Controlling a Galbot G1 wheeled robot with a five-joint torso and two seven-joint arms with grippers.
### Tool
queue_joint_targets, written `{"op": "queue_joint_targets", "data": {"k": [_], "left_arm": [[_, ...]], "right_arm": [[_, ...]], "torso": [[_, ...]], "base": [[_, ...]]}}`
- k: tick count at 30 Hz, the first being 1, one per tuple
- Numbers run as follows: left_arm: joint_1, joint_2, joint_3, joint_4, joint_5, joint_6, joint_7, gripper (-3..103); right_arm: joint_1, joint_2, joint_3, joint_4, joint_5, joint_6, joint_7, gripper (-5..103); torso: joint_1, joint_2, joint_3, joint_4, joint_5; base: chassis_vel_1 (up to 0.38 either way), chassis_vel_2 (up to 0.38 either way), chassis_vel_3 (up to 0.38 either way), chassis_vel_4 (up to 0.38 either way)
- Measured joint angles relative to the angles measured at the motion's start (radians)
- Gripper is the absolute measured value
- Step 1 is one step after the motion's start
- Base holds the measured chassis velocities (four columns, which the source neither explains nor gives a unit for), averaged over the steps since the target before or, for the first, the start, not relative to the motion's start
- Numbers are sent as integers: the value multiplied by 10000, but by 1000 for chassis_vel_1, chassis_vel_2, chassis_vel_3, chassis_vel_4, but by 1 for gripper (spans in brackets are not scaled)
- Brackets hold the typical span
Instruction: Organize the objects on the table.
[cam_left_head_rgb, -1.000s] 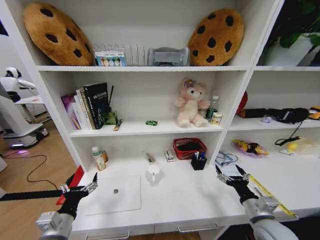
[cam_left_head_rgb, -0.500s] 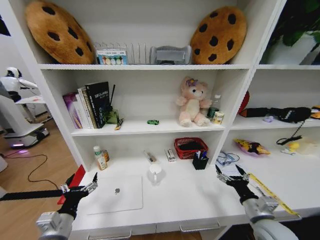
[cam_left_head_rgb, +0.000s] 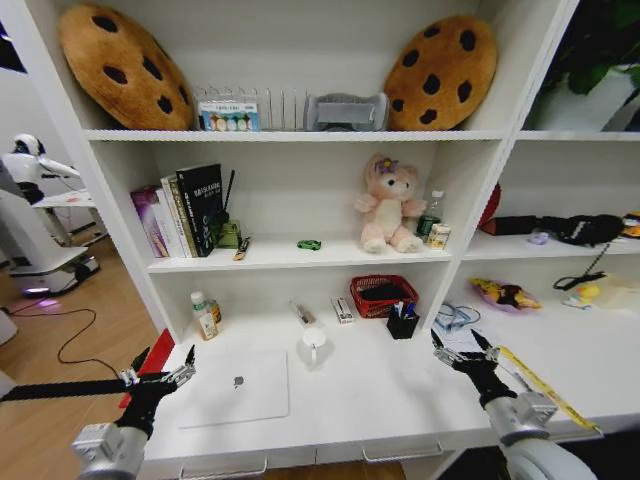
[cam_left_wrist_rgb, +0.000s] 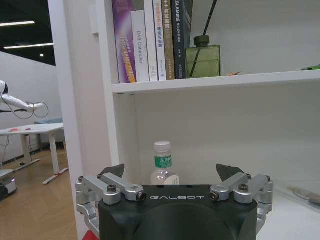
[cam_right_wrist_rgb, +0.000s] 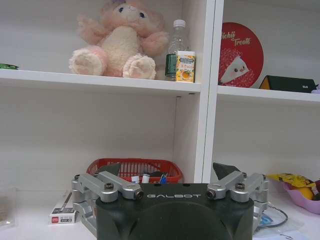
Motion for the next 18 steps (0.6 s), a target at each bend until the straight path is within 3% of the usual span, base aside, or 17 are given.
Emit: {"op": "queue_joint_targets", "data": {"k": [7,18], "left_arm": [[0,0,0,0,0,-1,0,100],[1,0,-1,0,0,0,-2,100]], "right_arm": [[0,0,0,0,0,0,0,100],[-2,0,0,0,0,0,0,100]], "torso": [[-5,7,-1,-1,2],[-7,10,-1,-1,-8]], "base": [[227,-105,-234,113],[310,-178,-337,176]]}}
